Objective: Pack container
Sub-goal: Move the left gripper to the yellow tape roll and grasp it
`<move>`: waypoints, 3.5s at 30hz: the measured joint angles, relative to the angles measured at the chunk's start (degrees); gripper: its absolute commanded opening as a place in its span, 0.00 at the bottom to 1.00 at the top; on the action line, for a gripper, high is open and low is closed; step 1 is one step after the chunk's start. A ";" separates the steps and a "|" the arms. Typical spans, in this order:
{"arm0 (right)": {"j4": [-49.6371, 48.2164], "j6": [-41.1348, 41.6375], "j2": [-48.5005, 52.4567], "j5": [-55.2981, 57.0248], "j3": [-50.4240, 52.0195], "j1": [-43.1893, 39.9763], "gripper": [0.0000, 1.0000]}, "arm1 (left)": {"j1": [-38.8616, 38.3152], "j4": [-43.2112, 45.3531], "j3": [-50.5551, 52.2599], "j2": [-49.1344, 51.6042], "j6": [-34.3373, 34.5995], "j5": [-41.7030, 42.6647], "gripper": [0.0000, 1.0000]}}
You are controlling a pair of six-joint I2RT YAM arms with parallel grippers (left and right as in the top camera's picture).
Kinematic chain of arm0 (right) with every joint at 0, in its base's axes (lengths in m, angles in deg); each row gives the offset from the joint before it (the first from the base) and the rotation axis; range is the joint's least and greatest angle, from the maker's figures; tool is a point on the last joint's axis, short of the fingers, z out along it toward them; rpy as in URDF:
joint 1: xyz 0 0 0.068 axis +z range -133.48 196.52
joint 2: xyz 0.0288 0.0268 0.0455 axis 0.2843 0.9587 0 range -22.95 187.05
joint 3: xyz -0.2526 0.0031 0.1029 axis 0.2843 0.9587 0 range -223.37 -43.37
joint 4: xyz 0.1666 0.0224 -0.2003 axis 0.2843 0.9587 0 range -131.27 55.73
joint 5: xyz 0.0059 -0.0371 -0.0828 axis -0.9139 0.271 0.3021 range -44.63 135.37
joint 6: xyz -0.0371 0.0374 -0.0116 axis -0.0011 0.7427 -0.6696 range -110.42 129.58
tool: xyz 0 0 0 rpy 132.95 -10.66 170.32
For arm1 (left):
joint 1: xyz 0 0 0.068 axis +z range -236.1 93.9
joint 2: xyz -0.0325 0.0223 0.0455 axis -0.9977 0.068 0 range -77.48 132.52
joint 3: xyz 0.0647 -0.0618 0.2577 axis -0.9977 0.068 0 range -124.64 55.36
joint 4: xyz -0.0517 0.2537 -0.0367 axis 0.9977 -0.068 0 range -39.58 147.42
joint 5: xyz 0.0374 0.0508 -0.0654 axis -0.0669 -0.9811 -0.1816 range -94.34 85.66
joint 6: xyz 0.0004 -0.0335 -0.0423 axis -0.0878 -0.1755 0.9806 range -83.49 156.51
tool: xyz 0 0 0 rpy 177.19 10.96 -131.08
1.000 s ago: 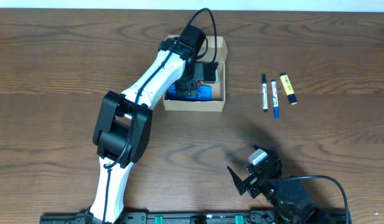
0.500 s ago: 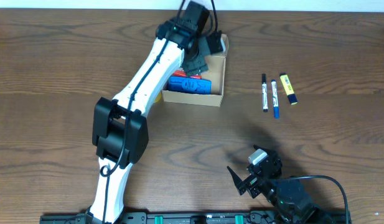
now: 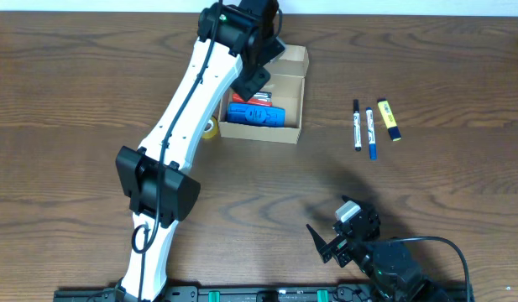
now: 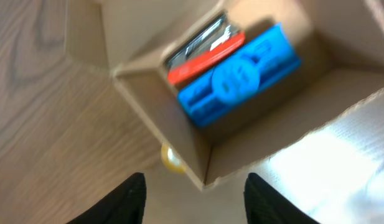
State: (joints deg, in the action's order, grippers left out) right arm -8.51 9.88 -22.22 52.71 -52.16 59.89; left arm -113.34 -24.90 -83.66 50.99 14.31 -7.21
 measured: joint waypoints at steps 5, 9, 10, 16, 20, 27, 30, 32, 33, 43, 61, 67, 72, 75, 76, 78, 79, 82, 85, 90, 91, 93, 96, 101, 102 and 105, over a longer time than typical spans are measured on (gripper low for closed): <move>0.00 0.00 0.00 0.00 -0.02 0.00 0.99 | 1.77 -6.99 -0.90 -0.09 2.95 -1.88 0.27; -0.04 0.00 -0.04 0.00 -0.02 0.00 0.99 | 6.16 -10.01 -1.07 -0.09 4.55 -2.23 0.27; 0.00 0.00 -0.04 -0.02 0.00 0.00 0.99 | 7.21 -10.01 -1.07 -0.09 5.09 -2.19 0.27; -0.02 0.00 -0.04 0.00 0.00 0.00 0.99 | 14.23 -10.01 -1.07 -0.09 7.89 -0.66 0.27; -0.02 0.00 -0.04 0.00 0.00 0.00 0.99 | 15.08 -9.99 -1.07 -0.09 8.72 -0.07 0.27; -0.02 0.00 -0.04 0.00 0.00 0.00 0.99 | 14.95 -7.17 -1.07 -0.09 11.65 1.68 0.68; -0.02 0.00 -0.04 0.00 0.00 0.00 0.99 | 15.89 -6.93 -1.07 -0.09 13.18 4.09 0.56; -0.02 -0.02 -0.04 0.00 0.00 0.00 0.99 | 16.35 -6.27 -1.07 -0.11 13.68 5.81 0.37; -0.02 -0.02 -0.04 0.00 0.00 0.00 0.99 | 16.57 -5.73 -1.07 -0.11 13.84 6.86 0.34; -0.02 0.00 -0.04 0.00 0.00 0.00 0.99 | 16.76 -7.52 -0.85 -0.11 16.46 10.19 0.95; -0.02 0.00 -0.04 0.00 0.00 0.00 0.99 | 25.75 -0.87 6.71 -0.11 13.09 10.47 0.95; -0.02 -0.02 -0.04 0.00 0.00 0.00 0.99 | 26.25 5.25 14.99 -0.76 10.84 10.23 0.95; -0.02 0.00 -0.04 0.00 0.00 0.00 0.99 | 25.59 10.56 23.15 -0.76 10.10 10.23 0.96; -0.02 0.00 -0.04 -0.02 0.00 0.00 0.99 | 25.57 13.64 25.57 -0.76 10.05 10.21 0.99; -0.02 0.00 -0.04 0.00 -0.02 0.00 0.99 | 25.51 14.82 26.25 -0.76 9.94 10.19 1.00; -0.02 -0.02 -0.04 0.00 0.00 0.00 0.99 | 25.33 16.79 27.36 -0.76 9.97 10.14 1.00; -0.02 0.00 -0.04 0.00 0.00 0.00 0.99 | 25.16 18.08 28.11 -0.76 9.94 10.05 1.00; 0.00 -0.02 -0.04 -0.02 -0.02 0.00 0.99 | 24.17 21.27 30.99 -0.76 9.92 9.97 1.00; 0.00 -0.02 -0.04 0.00 0.00 0.00 0.99 | 22.84 23.50 33.40 -0.76 10.14 9.29 1.00; -0.02 0.00 -0.04 0.00 0.00 0.00 0.99 | 20.17 25.94 34.88 -0.76 10.21 7.63 1.00; -0.02 -0.02 -0.04 -0.02 -0.02 0.00 0.99 | 19.65 26.05 34.99 -0.76 10.23 7.15 1.00; -0.02 0.00 -0.04 0.00 0.00 0.00 0.99 | 18.64 26.27 35.30 -0.76 10.51 5.99 0.94; -0.02 0.00 -0.04 0.00 -0.02 0.00 0.99 | 17.73 26.53 36.33 -0.76 10.80 4.92 0.91; -0.02 0.00 -0.04 -0.02 0.00 0.00 0.99 | 17.77 26.80 39.76 -0.76 11.72 3.91 0.91; -0.02 -0.02 -0.04 0.00 0.00 0.00 0.99 | 17.79 26.71 40.41 -0.76 11.91 3.87 0.91; -0.02 -0.02 -0.04 0.00 -0.02 0.00 0.99 | 17.75 26.73 40.70 -0.76 12.15 3.78 0.90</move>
State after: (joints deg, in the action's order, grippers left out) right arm -8.54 9.85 -22.26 52.71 -52.19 59.89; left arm -95.60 1.83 -42.97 50.22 26.46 -3.43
